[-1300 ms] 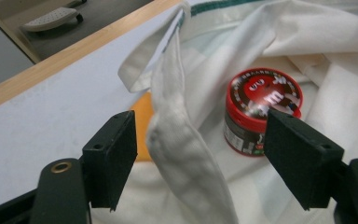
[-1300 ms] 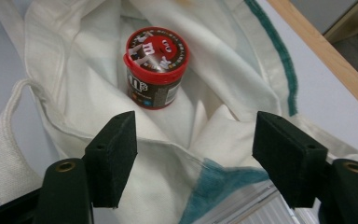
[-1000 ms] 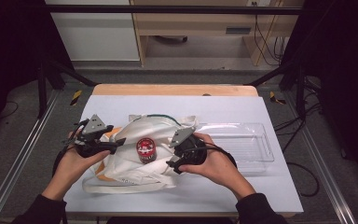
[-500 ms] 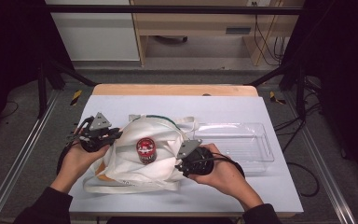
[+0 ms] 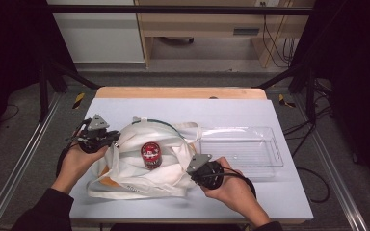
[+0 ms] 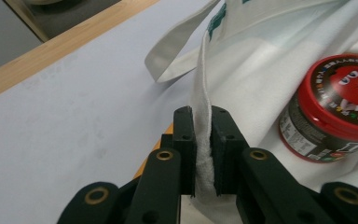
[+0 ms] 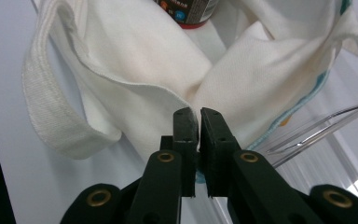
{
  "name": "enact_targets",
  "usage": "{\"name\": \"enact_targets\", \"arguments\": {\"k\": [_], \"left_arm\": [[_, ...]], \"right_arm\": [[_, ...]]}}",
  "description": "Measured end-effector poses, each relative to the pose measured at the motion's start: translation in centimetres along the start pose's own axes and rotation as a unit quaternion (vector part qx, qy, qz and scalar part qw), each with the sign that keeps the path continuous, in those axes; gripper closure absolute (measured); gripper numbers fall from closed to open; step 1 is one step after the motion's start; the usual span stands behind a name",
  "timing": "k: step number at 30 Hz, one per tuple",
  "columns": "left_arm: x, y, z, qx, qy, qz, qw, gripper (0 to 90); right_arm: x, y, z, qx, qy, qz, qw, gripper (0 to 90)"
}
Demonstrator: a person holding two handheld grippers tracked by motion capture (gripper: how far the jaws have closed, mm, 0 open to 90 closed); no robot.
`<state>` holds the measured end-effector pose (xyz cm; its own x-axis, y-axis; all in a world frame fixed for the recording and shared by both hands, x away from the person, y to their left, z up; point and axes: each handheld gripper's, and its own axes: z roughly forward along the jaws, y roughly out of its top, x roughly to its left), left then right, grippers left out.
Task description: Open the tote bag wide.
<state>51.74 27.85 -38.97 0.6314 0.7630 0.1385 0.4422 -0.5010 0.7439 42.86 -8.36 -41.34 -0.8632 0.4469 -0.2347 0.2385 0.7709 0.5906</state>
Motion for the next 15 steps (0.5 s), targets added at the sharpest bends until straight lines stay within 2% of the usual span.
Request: {"name": "enact_targets", "arguments": {"k": [9,15], "left_arm": [[1.1,-0.5,0.3,-0.003,0.000,-0.012,0.9999,81.9],[1.7,0.2,-0.9,-0.026,0.022,-0.006,0.9994,82.1]], "right_arm": [[0.9,-1.0,0.1,0.007,-0.005,0.009,0.9999,88.7],[0.9,-1.3,-0.3,0.005,-0.005,0.014,0.9999,89.0]]}}
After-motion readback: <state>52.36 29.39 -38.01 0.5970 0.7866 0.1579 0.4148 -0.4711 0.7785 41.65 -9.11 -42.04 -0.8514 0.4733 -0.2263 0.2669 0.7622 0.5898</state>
